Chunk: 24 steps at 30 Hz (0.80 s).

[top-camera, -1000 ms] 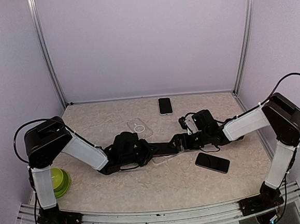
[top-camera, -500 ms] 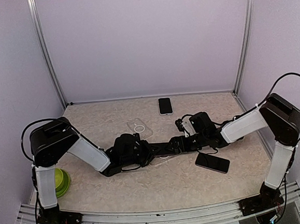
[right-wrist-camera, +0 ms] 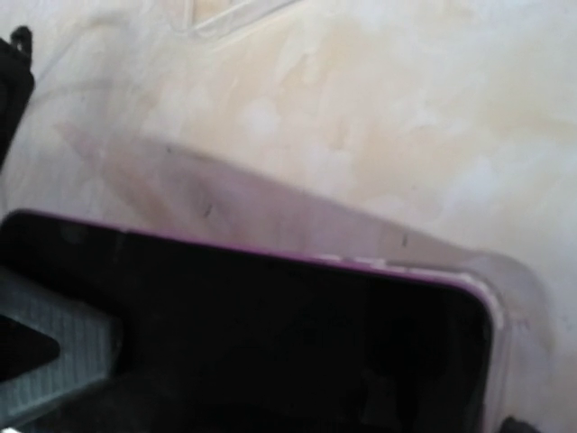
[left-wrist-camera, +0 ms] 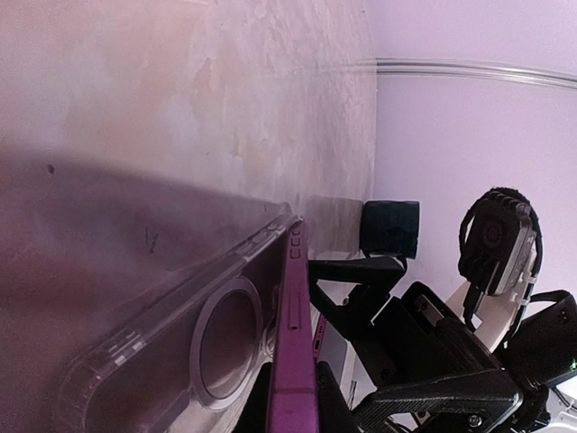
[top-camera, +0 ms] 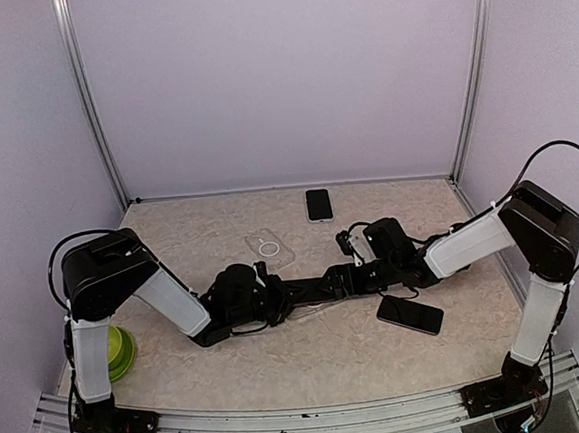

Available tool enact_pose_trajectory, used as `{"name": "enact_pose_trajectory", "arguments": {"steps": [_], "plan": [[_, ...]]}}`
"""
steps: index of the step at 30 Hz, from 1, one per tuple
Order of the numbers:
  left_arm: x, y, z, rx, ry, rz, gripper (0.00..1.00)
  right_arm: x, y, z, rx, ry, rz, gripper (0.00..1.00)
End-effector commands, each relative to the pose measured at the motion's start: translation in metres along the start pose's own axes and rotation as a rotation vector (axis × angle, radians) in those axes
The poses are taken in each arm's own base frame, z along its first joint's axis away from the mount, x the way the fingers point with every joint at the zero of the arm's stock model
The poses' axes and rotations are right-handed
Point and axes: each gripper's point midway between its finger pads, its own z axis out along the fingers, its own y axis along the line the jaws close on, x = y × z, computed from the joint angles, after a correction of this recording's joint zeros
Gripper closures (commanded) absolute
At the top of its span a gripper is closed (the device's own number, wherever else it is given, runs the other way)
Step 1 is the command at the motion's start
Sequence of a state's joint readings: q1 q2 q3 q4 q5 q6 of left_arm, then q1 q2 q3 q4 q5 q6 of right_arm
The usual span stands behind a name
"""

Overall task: Put the phone into the phone case
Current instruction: Install the phone on the phone case.

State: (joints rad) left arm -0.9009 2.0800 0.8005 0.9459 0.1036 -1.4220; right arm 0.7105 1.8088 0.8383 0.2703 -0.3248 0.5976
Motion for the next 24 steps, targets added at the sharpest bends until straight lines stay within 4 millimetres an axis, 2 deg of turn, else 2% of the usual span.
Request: {"name": "enact_pose_trajectory", "arguments": {"steps": [1,9,16,24], "plan": [[0.024,0.066,-0.01,-0.178,0.067,-0.042,1.0,0.02,0.032,0.01,-0.145,0.058,0.012,0.0],[0.024,0.06,-0.012,-0.158,0.075,-0.02,1.0,0.018,0.033,0.008,-0.121,0.052,-0.009,0.0],[0.017,0.055,-0.025,-0.119,0.068,-0.005,1.0,0.011,0.025,-0.002,-0.081,0.039,-0.016,0.0],[0.005,0.011,-0.035,-0.005,0.046,0.105,1.0,-0.001,0.016,-0.016,-0.061,0.006,-0.007,0.0]]}}
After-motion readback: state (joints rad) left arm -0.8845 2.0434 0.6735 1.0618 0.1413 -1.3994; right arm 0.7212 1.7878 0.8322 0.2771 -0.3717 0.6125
